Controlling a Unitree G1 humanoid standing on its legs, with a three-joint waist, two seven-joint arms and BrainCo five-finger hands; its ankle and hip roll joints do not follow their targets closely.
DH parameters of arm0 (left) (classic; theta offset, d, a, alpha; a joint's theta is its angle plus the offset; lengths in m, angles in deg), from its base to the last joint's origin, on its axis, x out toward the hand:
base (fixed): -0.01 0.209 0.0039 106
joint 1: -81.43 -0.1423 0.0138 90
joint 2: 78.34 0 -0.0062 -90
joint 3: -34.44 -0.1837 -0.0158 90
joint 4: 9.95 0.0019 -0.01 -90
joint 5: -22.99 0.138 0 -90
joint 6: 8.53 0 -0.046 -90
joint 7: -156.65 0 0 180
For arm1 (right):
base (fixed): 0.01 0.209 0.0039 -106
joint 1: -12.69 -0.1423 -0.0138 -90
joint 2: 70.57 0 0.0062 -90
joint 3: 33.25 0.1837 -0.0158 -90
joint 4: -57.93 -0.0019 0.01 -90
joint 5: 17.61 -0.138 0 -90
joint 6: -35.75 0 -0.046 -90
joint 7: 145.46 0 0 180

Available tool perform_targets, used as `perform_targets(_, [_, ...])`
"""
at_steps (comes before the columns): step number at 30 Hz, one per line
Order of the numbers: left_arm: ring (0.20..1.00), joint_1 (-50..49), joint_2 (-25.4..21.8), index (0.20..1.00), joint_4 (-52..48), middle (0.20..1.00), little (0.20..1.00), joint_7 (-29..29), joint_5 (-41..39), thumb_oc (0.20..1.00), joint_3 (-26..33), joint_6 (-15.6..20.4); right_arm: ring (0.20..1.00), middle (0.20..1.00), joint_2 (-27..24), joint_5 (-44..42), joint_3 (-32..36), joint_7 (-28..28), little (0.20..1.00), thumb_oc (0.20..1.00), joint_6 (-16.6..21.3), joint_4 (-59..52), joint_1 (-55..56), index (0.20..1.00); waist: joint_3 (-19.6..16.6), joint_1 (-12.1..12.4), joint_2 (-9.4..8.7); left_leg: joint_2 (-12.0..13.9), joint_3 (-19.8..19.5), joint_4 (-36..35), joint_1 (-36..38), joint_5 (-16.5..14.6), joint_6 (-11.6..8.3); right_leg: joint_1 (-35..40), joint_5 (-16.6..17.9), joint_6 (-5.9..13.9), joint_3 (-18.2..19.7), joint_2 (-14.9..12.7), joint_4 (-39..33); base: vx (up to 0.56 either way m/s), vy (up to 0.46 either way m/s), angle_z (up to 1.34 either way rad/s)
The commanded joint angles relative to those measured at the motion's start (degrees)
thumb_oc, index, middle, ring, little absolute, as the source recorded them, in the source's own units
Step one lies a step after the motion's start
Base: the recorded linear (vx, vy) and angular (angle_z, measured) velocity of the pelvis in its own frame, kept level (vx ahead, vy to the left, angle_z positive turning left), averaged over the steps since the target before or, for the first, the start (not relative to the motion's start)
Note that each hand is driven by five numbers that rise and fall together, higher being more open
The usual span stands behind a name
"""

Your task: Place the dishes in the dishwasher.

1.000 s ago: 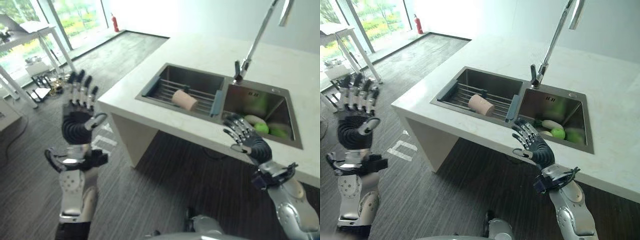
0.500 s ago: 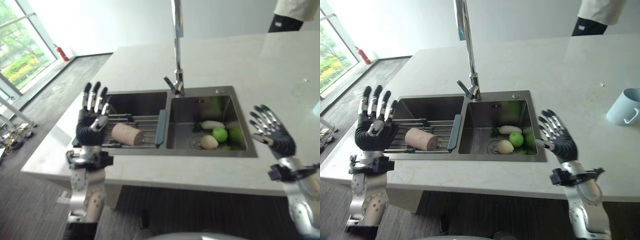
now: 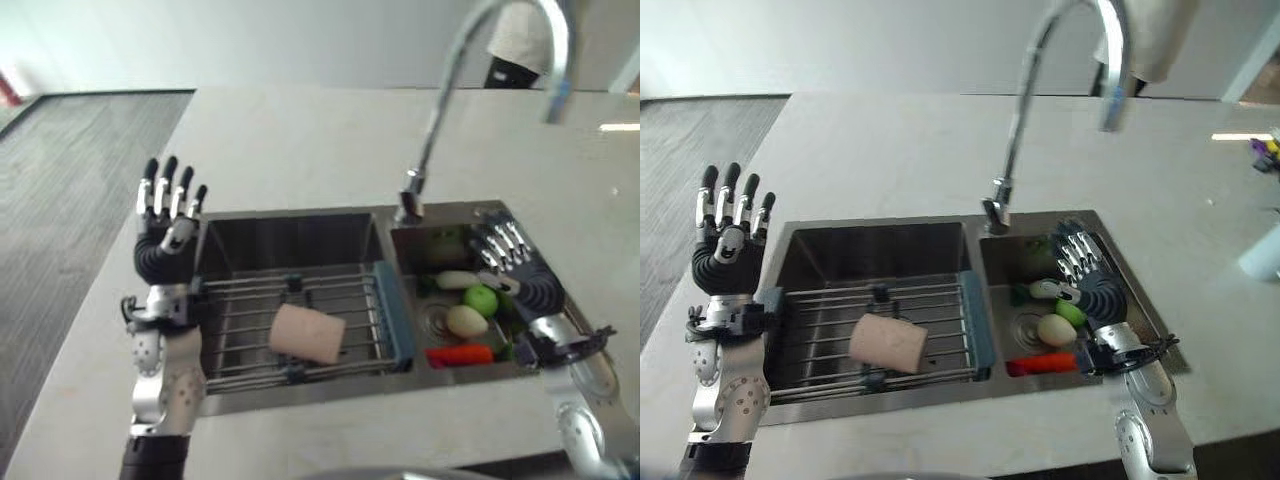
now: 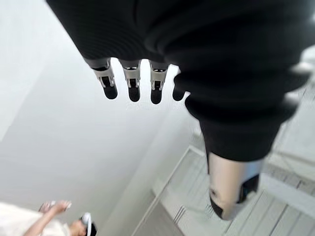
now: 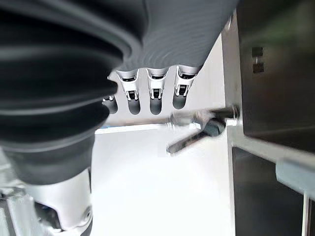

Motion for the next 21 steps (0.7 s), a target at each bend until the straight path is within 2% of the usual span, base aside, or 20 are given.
perform_targets(1, [1.000, -0.36, 3.30, 1.000, -5.66, 1.000, 1.000, -0.31, 4.80, 1.000, 0.70, 1.84, 1.000, 1.000, -3.70, 0.16, 3.21, 1.57, 1.000, 1.000, 3.25, 0.95, -2.56, 1.000, -1.29, -0.45, 9.22, 6.20, -0.72, -23.14, 14.19, 1.58, -3.44, 5.83, 2.54, 4.63, -1.53, 7.23, -9.06, 0.04, -0.052, 0.08])
perform_targets(4, [1.000, -1.42, 2.88, 1.000, -6.48, 1.000, 1.000, -1.30, 7.39, 1.000, 0.40, 0.09, 1.000, 1.000, -4.64, 0.58, 3.36, 1.96, 1.000, 1.000, 1.63, 0.95, -3.27, 1.000, -2.34, 0.18, 9.26, 6.31, -0.72, -23.14, 14.79, 1.26, -3.50, 6.19, 2.09, 4.18, -1.98, 8.12, -9.51, 0.07, -0.106, 0.20])
perform_targets(7, [1.000, -1.40, 2.53, 1.000, -6.54, 1.000, 1.000, -1.51, 10.30, 1.000, 0.26, -0.21, 1.000, 1.000, -5.13, 0.60, 3.49, 2.11, 1.000, 1.000, 1.34, 1.43, -3.58, 1.000, -2.78, 0.30, 9.41, 6.86, -0.11, -23.14, 15.02, 1.08, -3.88, 6.27, 1.37, 3.85, -2.27, 8.51, -9.51, 0.03, -0.113, -0.01])
perform_targets(15, [1.000, -0.41, -2.23, 1.000, -6.74, 1.000, 1.000, -0.99, 30.20, 1.000, -0.70, 0.22, 1.000, 1.000, -6.16, -0.16, 3.94, 2.72, 1.000, 1.000, 0.50, 0.54, -3.32, 1.000, -3.39, -0.58, 10.36, 7.59, 0.66, -23.14, 15.34, 1.10, -4.31, 6.71, 0.77, 3.71, -2.32, 8.90, -9.51, 0.02, -0.046, 0.01])
perform_targets(17, [1.000, -0.30, -6.33, 1.000, -6.67, 1.000, 1.000, -1.19, 39.15, 1.000, -0.43, 0.56, 1.000, 1.000, -7.21, -0.75, 4.40, 2.48, 1.000, 1.000, -0.02, 0.44, -3.34, 1.000, -3.54, -0.90, 10.87, 7.77, 0.98, -23.14, 15.58, 1.06, -4.47, 6.84, 0.68, 3.82, -2.33, 9.00, -9.51, 0.02, -0.036, 0.00])
perform_targets(18, [1.000, -0.12, -9.03, 1.000, -6.56, 1.000, 1.000, -0.48, 43.35, 1.000, -0.27, -1.01, 1.000, 1.000, -7.95, -1.12, 4.62, 2.35, 1.000, 1.000, -0.10, 0.59, -3.45, 1.000, -3.60, -1.09, 11.18, 7.88, 1.13, -23.14, 15.63, 1.07, -4.59, 6.86, 0.62, 3.85, -2.30, 9.09, -9.51, 0.00, -0.031, -0.01])
perform_targets(21, [1.000, 0.09, -12.70, 1.000, -5.86, 1.000, 1.000, 1.23, 48.43, 1.000, -0.40, -2.97, 1.000, 1.000, -8.58, -1.06, 4.56, 2.57, 1.000, 1.000, 0.19, 0.96, -3.69, 1.000, -3.70, -1.25, 11.61, 8.11, 1.49, -23.14, 15.66, 1.12, -4.83, 6.87, 0.56, 4.06, -2.51, 9.07, -9.51, 0.00, 0.000, 0.00])
